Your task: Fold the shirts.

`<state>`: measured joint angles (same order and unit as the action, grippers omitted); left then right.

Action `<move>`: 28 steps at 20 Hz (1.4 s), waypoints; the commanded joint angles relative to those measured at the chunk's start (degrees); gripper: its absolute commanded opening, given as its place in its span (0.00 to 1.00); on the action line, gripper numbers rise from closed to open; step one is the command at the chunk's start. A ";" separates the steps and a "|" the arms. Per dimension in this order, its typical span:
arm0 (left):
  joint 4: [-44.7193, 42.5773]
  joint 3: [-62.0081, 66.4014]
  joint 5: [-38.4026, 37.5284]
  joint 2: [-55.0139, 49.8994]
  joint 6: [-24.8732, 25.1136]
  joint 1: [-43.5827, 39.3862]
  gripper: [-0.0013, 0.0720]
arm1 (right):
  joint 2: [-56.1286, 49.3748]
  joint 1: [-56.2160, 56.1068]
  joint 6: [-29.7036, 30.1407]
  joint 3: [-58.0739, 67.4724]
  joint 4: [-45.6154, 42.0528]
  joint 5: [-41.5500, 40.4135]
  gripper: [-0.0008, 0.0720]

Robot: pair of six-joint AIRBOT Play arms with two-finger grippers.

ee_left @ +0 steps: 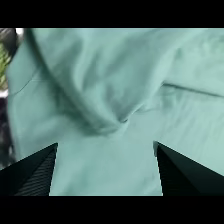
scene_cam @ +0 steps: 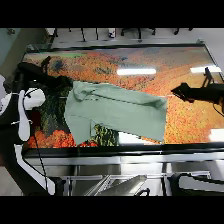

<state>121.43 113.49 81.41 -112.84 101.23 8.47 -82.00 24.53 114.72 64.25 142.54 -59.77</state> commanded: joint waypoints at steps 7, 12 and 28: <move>8.13 -24.92 3.32 2.05 6.40 9.09 0.94 | 18.16 18.12 -2.21 -24.44 -10.21 -14.93 0.43; 8.68 -23.37 4.96 -1.62 7.37 5.99 0.83 | 18.64 18.10 -1.95 -32.63 -10.58 -16.28 0.57; 9.22 -17.40 6.82 -1.20 8.90 2.58 0.04 | 5.03 -0.46 6.91 -35.63 3.93 0.22 0.03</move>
<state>130.17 95.90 88.47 -114.83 109.03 12.29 -75.68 26.24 118.39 27.35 141.82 -61.41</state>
